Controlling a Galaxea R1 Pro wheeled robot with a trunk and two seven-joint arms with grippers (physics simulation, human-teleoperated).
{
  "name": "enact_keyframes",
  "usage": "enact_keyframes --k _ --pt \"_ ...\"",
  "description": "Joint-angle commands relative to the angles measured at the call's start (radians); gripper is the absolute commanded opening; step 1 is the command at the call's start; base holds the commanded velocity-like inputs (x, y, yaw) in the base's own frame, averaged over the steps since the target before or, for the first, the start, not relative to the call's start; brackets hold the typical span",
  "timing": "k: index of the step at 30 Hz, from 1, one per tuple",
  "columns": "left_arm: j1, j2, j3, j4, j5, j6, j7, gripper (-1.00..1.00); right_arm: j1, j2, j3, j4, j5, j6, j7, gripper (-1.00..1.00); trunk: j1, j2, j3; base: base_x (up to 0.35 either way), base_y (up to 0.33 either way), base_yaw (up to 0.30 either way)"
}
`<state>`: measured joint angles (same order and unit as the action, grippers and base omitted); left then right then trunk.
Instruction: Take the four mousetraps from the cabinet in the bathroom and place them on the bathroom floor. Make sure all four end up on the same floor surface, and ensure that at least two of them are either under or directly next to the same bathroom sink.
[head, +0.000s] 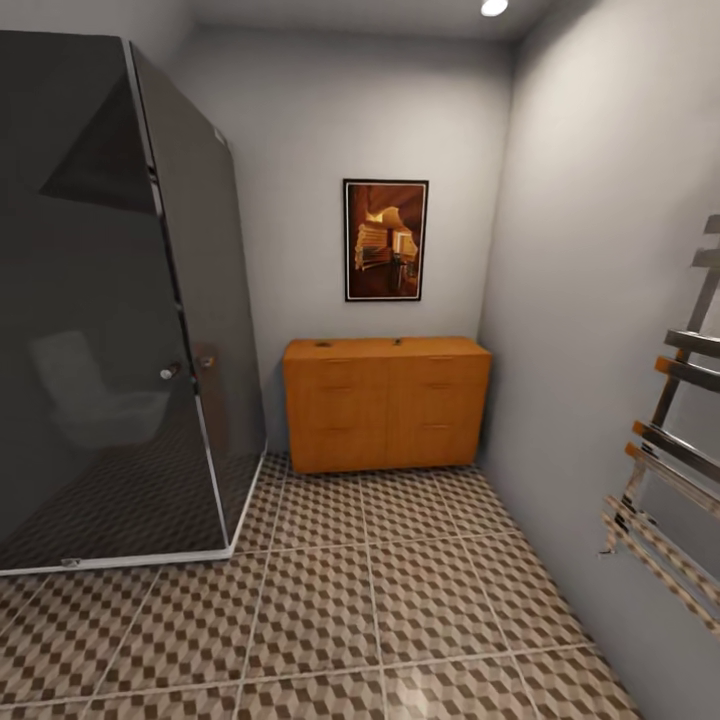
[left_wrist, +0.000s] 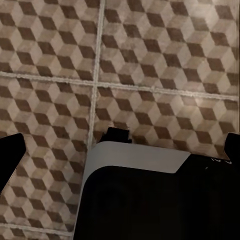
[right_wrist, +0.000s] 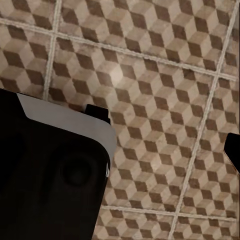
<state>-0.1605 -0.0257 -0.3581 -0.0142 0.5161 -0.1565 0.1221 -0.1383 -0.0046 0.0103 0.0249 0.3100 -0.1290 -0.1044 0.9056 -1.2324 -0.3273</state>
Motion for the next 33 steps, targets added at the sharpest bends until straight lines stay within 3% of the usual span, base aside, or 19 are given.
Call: enact_keyframes --k 1,33 --pt "-0.001 0.0 -0.009 0.0 0.007 -0.003 0.004 1.0 -0.001 0.0 0.001 0.003 0.006 -0.004 -0.005 1.0 0.001 -0.001 -0.001 0.316 0.0 0.0" --pt "-0.001 0.0 -0.009 0.0 0.007 -0.003 0.004 1.0 -0.001 0.0 0.003 0.003 0.009 0.009 -0.004 1.0 0.001 -0.001 -0.001 0.316 0.0 0.0"
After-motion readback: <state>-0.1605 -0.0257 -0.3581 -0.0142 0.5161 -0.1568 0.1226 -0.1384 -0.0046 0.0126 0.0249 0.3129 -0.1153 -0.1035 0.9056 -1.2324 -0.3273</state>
